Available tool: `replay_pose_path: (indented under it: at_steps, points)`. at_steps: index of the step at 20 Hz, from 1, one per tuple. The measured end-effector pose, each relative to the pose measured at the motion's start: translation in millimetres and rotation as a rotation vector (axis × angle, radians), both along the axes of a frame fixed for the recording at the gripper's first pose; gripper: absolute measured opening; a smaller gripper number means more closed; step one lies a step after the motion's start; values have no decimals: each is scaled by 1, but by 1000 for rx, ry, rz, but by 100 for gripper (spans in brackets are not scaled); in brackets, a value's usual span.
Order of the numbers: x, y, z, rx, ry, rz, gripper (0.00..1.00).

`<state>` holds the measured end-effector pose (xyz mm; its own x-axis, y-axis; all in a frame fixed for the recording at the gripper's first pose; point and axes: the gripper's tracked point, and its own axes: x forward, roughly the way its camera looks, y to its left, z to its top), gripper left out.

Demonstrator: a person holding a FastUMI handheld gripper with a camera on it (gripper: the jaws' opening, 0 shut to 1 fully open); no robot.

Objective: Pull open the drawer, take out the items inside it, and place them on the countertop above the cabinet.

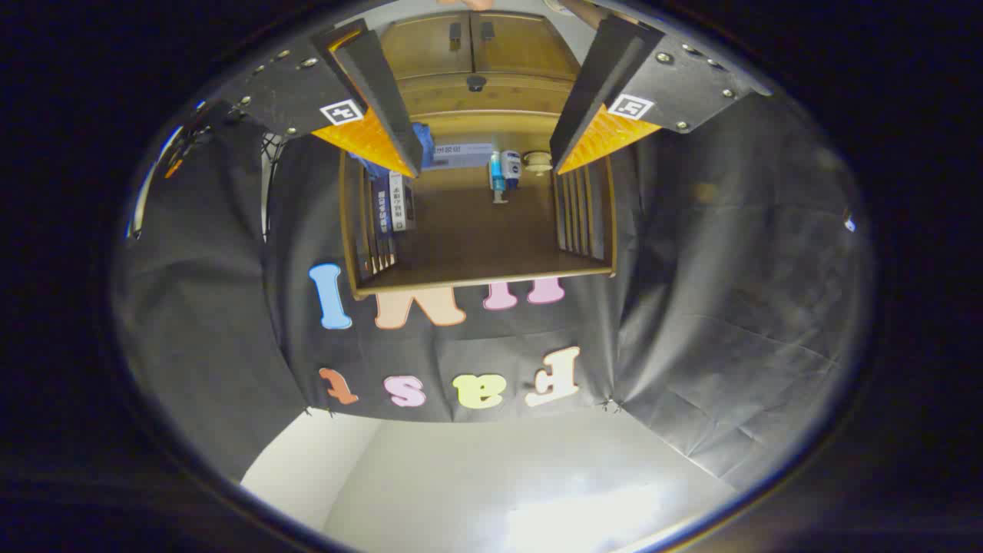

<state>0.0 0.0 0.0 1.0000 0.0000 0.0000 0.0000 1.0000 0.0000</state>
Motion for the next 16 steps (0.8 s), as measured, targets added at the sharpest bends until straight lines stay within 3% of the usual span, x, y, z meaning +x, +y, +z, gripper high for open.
replay_pose_path:
  at_steps: [16]
  points:
    - [1, 26, -8, -49, 36, 43, 100]
